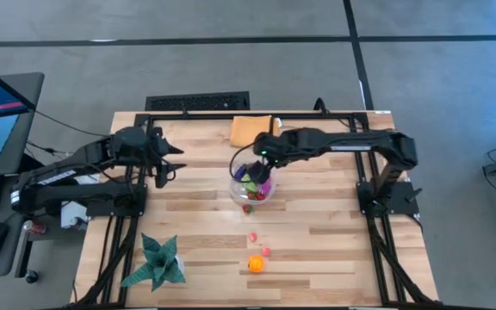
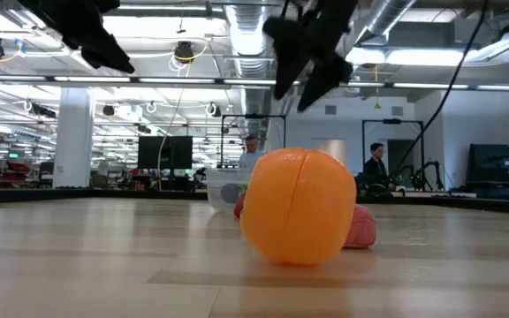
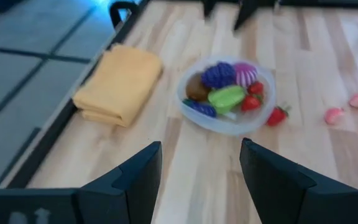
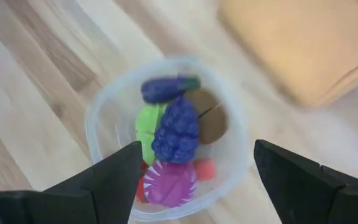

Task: Pick and placing Produce into tupperware
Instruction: Put the red strawberry into the transparent container

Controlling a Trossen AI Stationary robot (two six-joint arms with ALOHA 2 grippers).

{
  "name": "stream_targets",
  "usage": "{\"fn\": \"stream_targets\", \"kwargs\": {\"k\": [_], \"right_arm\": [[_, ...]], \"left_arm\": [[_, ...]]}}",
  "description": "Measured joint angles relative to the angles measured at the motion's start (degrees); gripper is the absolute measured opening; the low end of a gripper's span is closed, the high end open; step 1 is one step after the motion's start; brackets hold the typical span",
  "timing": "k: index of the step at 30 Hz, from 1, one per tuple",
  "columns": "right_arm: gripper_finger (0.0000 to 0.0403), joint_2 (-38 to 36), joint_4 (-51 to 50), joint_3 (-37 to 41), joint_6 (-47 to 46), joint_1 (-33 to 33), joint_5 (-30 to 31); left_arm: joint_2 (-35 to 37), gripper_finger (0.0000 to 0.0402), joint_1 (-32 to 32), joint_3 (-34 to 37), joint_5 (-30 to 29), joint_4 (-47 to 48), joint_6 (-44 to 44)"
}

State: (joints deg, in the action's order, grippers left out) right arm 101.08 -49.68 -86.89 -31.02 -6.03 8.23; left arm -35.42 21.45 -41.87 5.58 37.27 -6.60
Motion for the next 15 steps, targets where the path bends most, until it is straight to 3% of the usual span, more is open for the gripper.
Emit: {"fn": "stream_targets", "kwargs": {"k": [8,15], "right_arm": [[0.0325,-12.4,-1.86,2.38,9.87,4.05,11.67],[0.0324,-27.15,1.16,17.45,6.67,7.15,13.05]], "left_arm": [[-3.07,0.0208,-1.85,0.08,1.49,-0.06,5.72],[-8.01,0.0208,-9.21,8.3,-0.08,-17.55,13.17]]}}
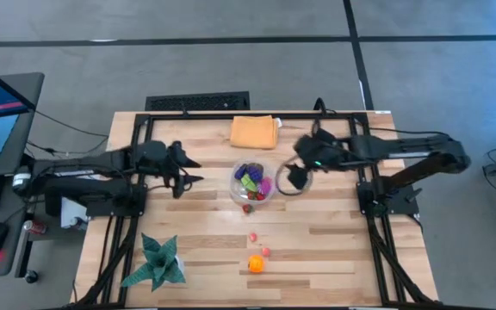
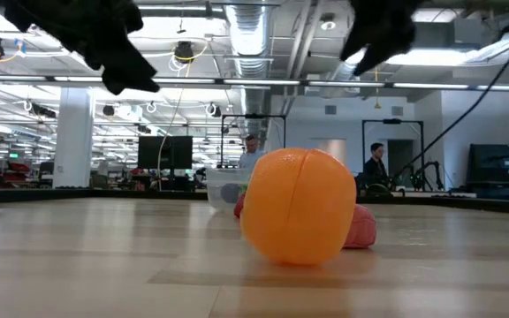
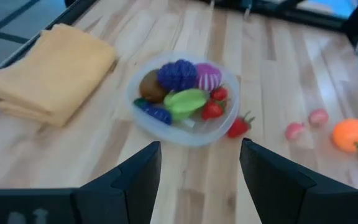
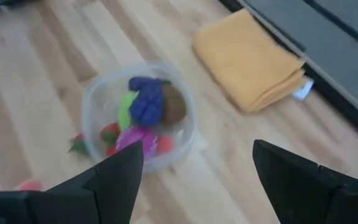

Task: Pick and placing Produce into tupperware
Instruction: Put the red strawberry into the transparent container

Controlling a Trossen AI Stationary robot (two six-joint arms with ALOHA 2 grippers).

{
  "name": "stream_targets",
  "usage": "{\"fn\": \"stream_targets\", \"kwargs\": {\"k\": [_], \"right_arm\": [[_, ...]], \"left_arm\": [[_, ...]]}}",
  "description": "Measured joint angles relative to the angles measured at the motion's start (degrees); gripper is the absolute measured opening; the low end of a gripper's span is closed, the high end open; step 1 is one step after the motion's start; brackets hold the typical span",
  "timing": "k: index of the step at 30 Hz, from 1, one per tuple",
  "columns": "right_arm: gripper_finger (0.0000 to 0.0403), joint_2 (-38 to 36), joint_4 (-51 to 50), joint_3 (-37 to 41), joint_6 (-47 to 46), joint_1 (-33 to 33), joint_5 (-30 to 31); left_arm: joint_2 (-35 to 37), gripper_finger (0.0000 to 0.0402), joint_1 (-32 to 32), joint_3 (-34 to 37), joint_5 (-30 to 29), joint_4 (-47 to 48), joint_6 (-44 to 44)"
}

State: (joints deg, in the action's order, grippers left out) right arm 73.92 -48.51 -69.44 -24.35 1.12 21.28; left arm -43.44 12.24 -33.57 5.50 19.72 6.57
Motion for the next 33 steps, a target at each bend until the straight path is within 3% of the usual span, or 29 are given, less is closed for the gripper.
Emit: {"fn": "stream_targets", "kwargs": {"k": [4,7,15,22,33], "right_arm": [[0.0324,-9.62,4.3,10.13,-4.14,4.24,0.97],[0.0324,-16.34,5.7,16.49,-7.86,8.21,3.28],[0.0324,-30.74,8.51,27.13,-17.09,18.7,11.83],[0.0324,-35.02,8.57,29.53,-17.73,24.59,14.83],[0.0324,-34.96,7.07,30.05,-18.81,27.52,14.82]], "left_arm": [[-2.94,0.0208,-5.39,2.88,-5.55,-10.13,3.78],[-6.17,0.0208,-8.68,3.83,-8.41,-11.99,5.75],[-19.15,0.0208,-14.55,3.92,-10.82,-21.21,10.78],[-31.25,0.0208,-20.69,3.9,-10.93,-31.28,12.74],[-46.84,0.0208,-25.54,-1.03,-15.52,-36.81,12.79]]}}
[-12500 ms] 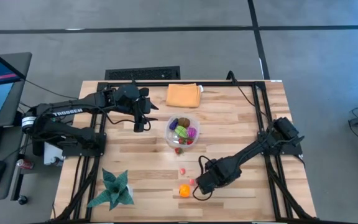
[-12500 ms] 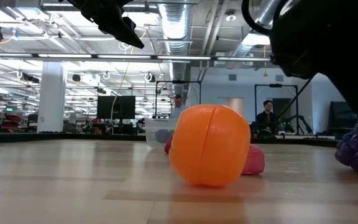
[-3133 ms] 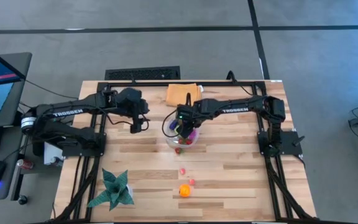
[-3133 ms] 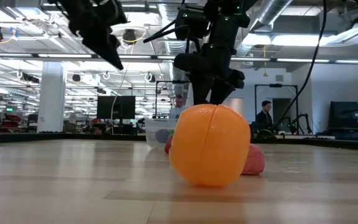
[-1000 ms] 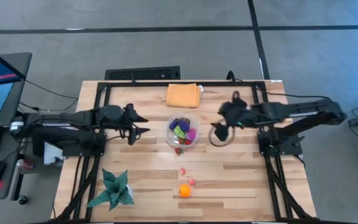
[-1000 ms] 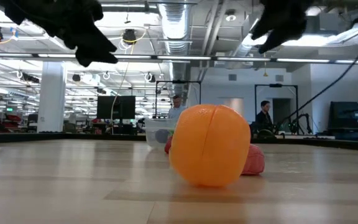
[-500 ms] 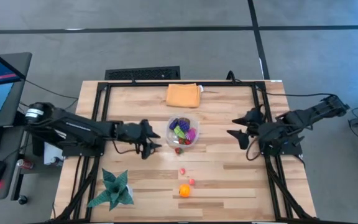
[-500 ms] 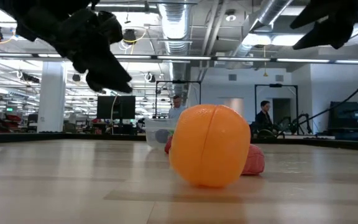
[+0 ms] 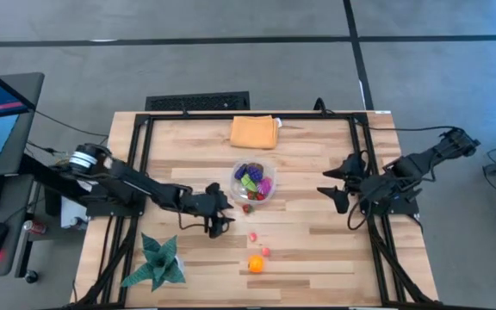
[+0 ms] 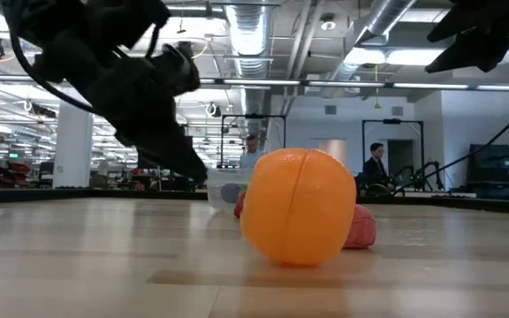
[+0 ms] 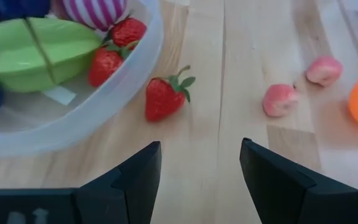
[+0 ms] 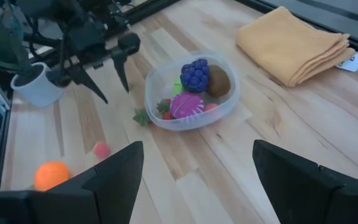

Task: Pick and placing Produce into tupperware
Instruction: Put the red strawberry into the transparent container

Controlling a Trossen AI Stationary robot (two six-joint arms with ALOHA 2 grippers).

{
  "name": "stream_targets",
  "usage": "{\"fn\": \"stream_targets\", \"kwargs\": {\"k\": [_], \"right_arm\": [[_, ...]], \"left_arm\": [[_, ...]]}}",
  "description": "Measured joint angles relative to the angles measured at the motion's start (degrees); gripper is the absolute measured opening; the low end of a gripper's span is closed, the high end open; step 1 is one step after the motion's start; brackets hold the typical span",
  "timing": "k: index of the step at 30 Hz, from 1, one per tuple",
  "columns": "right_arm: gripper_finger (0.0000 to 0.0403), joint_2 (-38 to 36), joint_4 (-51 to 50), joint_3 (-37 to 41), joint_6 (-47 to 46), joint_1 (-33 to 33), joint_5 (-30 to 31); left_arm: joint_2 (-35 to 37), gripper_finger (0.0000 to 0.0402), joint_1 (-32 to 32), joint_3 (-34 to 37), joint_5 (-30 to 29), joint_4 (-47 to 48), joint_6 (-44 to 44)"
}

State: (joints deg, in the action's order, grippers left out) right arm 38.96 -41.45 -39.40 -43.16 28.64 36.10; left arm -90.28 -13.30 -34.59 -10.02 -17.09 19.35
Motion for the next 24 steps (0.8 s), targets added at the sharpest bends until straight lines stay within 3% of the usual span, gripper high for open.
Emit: {"fn": "stream_targets", "kwargs": {"k": [11,24], "right_arm": [[0.0324,-0.02,0.5,0.0,-1.14,1.8,-0.02],[0.0324,-0.02,0.37,0.0,-3.45,4.74,2.99]], "left_arm": [[-10.34,0.0208,0.02,-5.52,-5.83,-0.58,2.93],[-12.04,0.0208,0.48,-6.25,-10.1,-1.76,5.53]]}}
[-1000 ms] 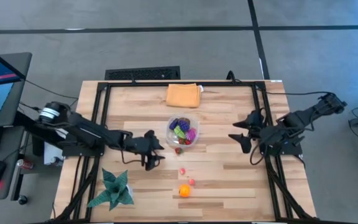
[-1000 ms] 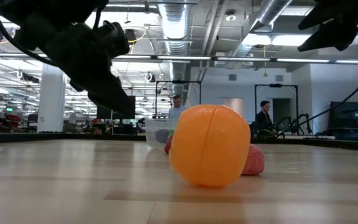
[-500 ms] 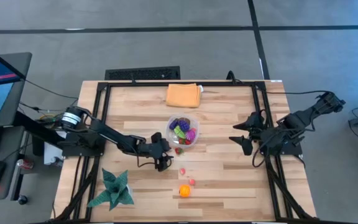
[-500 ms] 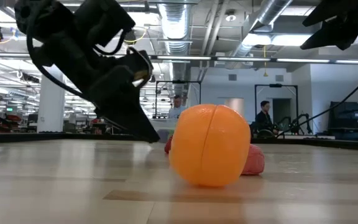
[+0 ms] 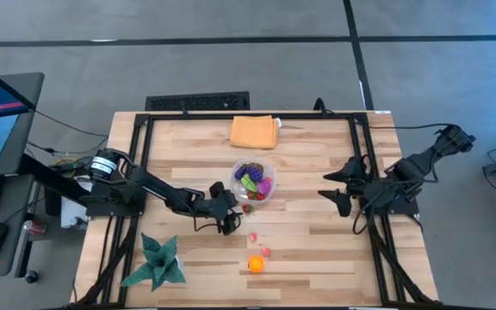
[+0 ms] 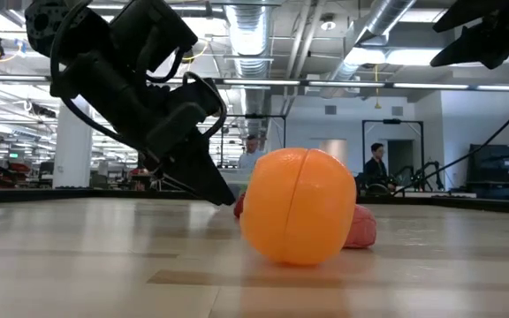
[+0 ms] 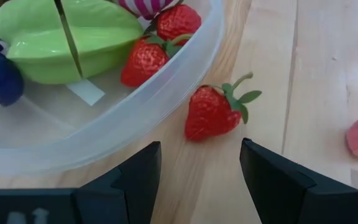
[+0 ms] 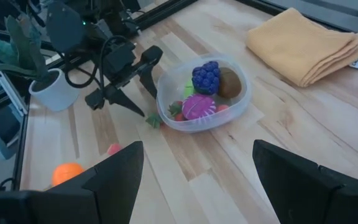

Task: Pick and placing Produce into tupperware
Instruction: Put the red strawberry into the transparent container

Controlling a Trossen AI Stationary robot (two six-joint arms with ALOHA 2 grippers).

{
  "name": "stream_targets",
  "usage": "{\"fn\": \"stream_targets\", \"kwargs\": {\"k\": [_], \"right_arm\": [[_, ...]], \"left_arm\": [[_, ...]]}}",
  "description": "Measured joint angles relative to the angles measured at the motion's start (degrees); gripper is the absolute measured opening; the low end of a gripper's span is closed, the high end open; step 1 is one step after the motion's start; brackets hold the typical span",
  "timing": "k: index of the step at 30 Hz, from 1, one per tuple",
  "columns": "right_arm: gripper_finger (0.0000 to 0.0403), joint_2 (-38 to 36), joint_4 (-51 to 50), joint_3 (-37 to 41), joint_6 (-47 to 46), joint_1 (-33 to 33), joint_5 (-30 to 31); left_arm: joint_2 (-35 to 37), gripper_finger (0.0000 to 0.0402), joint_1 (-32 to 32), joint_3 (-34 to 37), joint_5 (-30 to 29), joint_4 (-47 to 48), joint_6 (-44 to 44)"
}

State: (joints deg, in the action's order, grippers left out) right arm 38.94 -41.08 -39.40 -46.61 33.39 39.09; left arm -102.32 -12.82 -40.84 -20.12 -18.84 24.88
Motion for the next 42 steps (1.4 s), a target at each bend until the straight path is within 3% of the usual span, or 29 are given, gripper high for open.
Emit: {"fn": "stream_targets", "kwargs": {"k": [20,33,42], "right_arm": [[0.0324,0.0,-0.02,0.0,0.6,-0.04,0.52],[0.0324,-0.02,-0.02,-0.02,0.51,-0.09,1.52],[0.0324,0.0,-0.08,-0.02,0.13,-0.09,1.42]], "left_arm": [[-0.02,0.0208,2.16,0.02,2.81,-4.26,-3.35],[-9.86,0.0208,2.21,-8.36,6.08,-4.91,-4.68],[-10.16,0.0206,2.43,-8.87,6.57,-4.47,-5.4]]}}
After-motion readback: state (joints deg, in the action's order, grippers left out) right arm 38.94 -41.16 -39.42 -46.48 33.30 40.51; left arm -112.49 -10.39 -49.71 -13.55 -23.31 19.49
